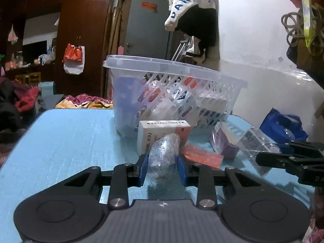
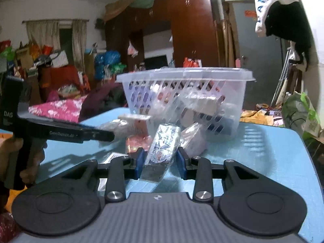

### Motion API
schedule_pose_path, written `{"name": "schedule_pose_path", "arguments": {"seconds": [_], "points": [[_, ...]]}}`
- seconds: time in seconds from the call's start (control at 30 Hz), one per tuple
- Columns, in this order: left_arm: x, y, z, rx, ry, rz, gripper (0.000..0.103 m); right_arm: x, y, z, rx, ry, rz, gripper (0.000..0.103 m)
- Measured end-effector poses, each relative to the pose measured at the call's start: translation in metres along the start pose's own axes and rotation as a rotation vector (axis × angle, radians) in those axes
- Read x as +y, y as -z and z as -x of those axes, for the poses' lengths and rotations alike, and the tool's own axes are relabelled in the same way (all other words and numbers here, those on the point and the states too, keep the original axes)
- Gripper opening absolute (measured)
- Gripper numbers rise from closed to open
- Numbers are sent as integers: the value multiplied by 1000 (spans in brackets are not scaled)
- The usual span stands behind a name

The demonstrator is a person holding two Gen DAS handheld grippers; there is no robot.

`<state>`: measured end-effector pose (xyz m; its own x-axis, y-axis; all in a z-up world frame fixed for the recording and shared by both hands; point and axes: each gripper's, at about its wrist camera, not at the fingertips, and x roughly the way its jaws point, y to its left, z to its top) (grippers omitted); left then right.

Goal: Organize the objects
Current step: 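Grasp the clear-wrapped small item with left tool while right tool grasps blue-printed wrapped pack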

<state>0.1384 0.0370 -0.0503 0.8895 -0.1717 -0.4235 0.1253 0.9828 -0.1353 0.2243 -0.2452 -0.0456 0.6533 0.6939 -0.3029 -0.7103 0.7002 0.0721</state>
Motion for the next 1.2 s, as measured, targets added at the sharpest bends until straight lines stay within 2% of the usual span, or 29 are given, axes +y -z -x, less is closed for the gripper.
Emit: {"name": "schedule_pose_path", "arguments": {"seconds": [0.17, 0.47, 1.2], "points": [[-4, 0, 1, -19, 6, -27, 36, -2, 2, 8, -73, 24, -14, 38], [-6, 2, 7, -66, -1, -34, 36, -1, 2, 6, -81, 26, 3, 37], [-6, 5, 12, -107, -13, -34, 36, -2, 5, 11, -101, 20, 0, 37]]}}
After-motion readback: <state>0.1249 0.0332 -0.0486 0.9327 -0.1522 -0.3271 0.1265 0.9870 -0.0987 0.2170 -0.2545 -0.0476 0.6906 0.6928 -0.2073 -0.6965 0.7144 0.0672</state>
